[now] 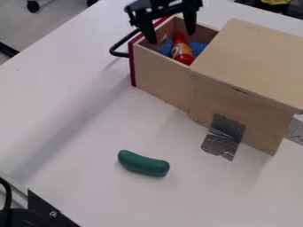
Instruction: Put the red bottle in the drawer
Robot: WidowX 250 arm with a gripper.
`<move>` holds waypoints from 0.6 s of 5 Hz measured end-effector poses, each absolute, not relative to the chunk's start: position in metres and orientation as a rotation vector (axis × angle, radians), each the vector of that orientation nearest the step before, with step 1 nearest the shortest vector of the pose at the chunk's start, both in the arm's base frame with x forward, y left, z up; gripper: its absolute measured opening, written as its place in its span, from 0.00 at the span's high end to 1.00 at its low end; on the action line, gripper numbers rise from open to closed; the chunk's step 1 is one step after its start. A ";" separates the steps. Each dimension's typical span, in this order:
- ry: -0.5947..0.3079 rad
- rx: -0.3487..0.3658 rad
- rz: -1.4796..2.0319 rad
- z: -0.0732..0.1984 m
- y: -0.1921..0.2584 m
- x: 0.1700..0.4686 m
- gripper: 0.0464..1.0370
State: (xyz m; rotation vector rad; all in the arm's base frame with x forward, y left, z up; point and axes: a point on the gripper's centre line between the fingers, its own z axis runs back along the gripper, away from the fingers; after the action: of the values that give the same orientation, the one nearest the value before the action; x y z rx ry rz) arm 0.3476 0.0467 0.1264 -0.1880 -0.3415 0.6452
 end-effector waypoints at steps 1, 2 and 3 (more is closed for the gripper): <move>-0.298 -0.184 0.610 0.145 0.053 0.327 0.04; -0.164 -0.104 0.550 0.140 0.062 0.301 0.04; -0.007 -0.067 0.481 0.131 0.070 0.279 0.04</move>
State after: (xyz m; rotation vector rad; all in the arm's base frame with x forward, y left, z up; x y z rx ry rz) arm 0.2790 0.0705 0.1314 -0.0665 -0.0066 0.4814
